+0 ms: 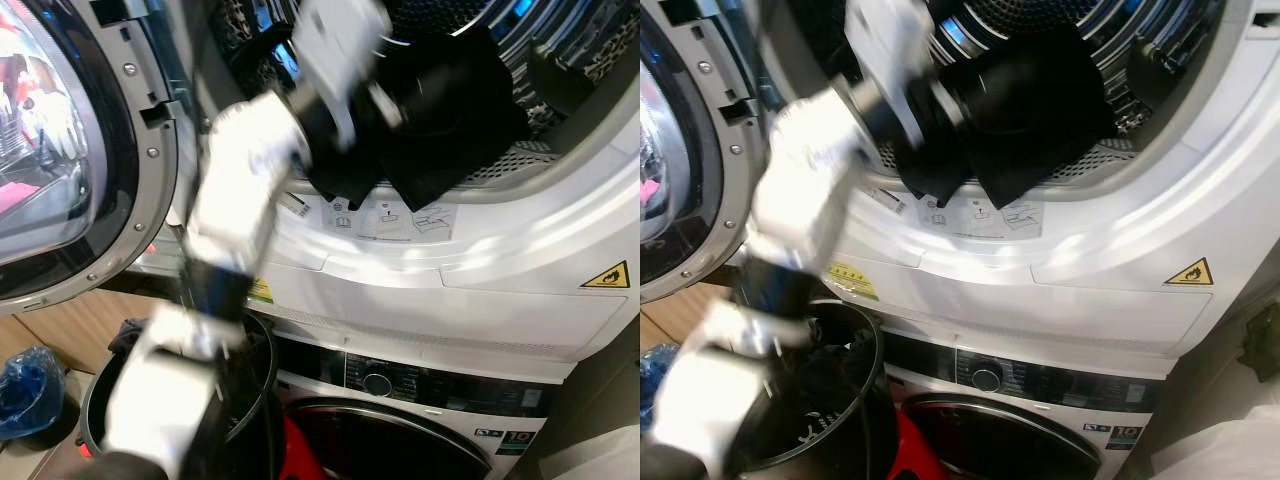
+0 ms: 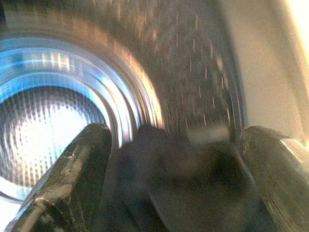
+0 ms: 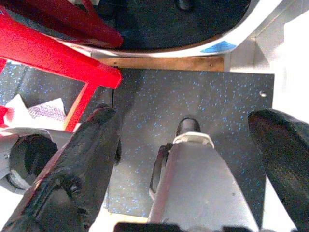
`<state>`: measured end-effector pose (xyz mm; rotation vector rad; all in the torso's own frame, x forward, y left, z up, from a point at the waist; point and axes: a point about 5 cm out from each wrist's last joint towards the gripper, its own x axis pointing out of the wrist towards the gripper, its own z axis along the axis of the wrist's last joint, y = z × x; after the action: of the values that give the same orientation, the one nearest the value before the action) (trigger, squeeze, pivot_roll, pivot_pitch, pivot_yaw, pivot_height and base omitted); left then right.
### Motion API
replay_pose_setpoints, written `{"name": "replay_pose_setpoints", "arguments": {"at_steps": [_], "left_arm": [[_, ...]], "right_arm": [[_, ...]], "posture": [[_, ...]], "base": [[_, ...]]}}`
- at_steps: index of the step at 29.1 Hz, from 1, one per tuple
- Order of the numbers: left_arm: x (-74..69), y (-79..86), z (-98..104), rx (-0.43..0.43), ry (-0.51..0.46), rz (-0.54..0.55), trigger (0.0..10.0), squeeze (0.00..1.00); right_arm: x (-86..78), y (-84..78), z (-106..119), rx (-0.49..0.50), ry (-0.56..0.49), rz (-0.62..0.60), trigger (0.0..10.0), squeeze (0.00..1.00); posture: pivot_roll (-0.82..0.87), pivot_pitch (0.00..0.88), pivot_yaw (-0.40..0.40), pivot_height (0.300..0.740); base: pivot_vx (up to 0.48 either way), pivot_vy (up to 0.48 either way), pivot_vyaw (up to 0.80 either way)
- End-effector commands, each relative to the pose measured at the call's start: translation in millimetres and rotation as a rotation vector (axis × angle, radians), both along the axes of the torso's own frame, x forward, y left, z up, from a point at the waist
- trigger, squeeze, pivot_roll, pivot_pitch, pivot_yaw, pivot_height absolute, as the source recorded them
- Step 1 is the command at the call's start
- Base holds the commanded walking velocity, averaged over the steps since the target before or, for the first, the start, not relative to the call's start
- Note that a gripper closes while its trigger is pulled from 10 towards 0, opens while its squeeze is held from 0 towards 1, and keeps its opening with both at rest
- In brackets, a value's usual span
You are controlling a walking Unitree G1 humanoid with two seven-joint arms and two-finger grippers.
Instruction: Clothes washing
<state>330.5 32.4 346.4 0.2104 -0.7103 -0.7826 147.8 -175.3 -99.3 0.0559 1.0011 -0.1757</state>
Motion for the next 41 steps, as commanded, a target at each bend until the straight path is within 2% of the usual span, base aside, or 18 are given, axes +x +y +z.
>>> {"name": "replay_pose_setpoints", "arguments": {"at_steps": [1, 3, 4, 8, 9, 11, 12, 13, 20, 26, 28, 31, 34, 41], "left_arm": [[-8.5, 1.1, 4, -0.023, -0.004, 0.032, 10.0, 0.00], [-20.5, -10.3, -14, 0.007, 0.020, 0.004, 10.0, 0.00], [-31.7, -16.4, -27, 0.010, 0.045, -0.009, 10.0, 0.00], [-42.3, -16.9, -39, -0.001, 0.061, 0.030, 10.0, 0.00], [-44.5, -15.5, -40, -0.020, 0.069, 0.046, 10.0, 0.00], [-50.3, -10.0, -43, -0.139, 0.138, 0.120, 10.0, 0.00], [-50.3, -10.0, -43, -0.139, 0.138, 0.120, 10.0, 0.00], [-50.4, -6.2, -45, -0.202, 0.183, 0.170, 10.0, 0.00], [-54.8, 6.7, -50, -0.282, 0.222, 0.334, 10.0, 0.00], [-51.2, 13.3, -53, -0.310, 0.278, 0.409, 10.0, 0.00], [-45.5, 18.1, -54, -0.349, 0.327, 0.439, 10.0, 0.00], [-39.4, 22.1, -54, -0.403, 0.388, 0.441, 10.0, 0.00], [-29.0, 27.3, -49, -0.497, 0.488, 0.419, 10.0, 0.00], [-12.7, 34.1, -33, -0.540, 0.601, 0.362, 10.0, 0.00]], "right_arm": [[-3.6, 6.2, -2, 0.013, 0.019, 0.014, 10.0, 0.00], [-3.4, 7.8, -2, 0.015, 0.019, 0.019, 10.0, 0.00], [-3.3, 8.9, -2, 0.016, 0.018, 0.019, 10.0, 0.00], [-3.4, 9.2, -2, 0.017, 0.016, 0.017, 10.0, 0.00], [-3.6, 8.9, -2, 0.016, 0.017, 0.015, 10.0, 0.00], [-5.2, 8.1, -3, 0.014, 0.022, 0.018, 10.0, 0.00], [-5.2, 8.1, -3, 0.014, 0.022, 0.018, 10.0, 0.00], [-5.4, 8.3, -3, 0.014, 0.023, 0.017, 10.0, 0.00], [-5.0, 7.2, -3, 0.013, 0.021, 0.017, 10.0, 0.00], [-4.5, 6.4, -2, 0.012, 0.022, 0.024, 10.0, 0.00], [-4.1, 7.2, -2, 0.015, 0.022, 0.027, 10.0, 0.00], [-3.5, 7.3, -2, 0.016, 0.021, 0.033, 10.0, 0.00], [-3.1, 6.9, -2, 0.015, 0.020, 0.034, 10.0, 0.00], [-2.0, 5.8, -2, 0.014, 0.020, 0.038, 10.0, 0.00]], "posture": [[0.03, 0.000, 0.127, 0.740], [0.03, 0.000, 0.127, 0.740], [0.03, 0.000, 0.130, 0.740], [0.02, 0.000, 0.130, 0.740], [0.02, 0.000, 0.130, 0.740], [0.03, 0.000, 0.130, 0.740], [0.03, 0.000, 0.130, 0.740], [0.03, 0.000, 0.129, 0.740], [0.03, 0.000, 0.123, 0.740], [0.04, 0.000, 0.120, 0.740], [0.03, 0.000, 0.119, 0.740], [0.03, 0.000, 0.116, 0.740], [0.03, 0.000, 0.114, 0.740], [0.03, 0.000, 0.114, 0.740]], "base": [[0.000, 0.000, 0.00], [0.000, 0.000, 0.00], [0.000, 0.000, 0.00], [0.000, 0.000, 0.00], [0.000, 0.000, 0.00], [0.000, 0.000, 0.00], [0.000, 0.000, 0.00], [0.000, 0.000, 0.00], [0.000, 0.000, 0.00], [0.000, 0.000, 0.00], [0.000, 0.000, 0.00], [0.000, 0.000, 0.00], [0.000, 0.000, 0.00], [0.000, 0.000, 0.00]]}}
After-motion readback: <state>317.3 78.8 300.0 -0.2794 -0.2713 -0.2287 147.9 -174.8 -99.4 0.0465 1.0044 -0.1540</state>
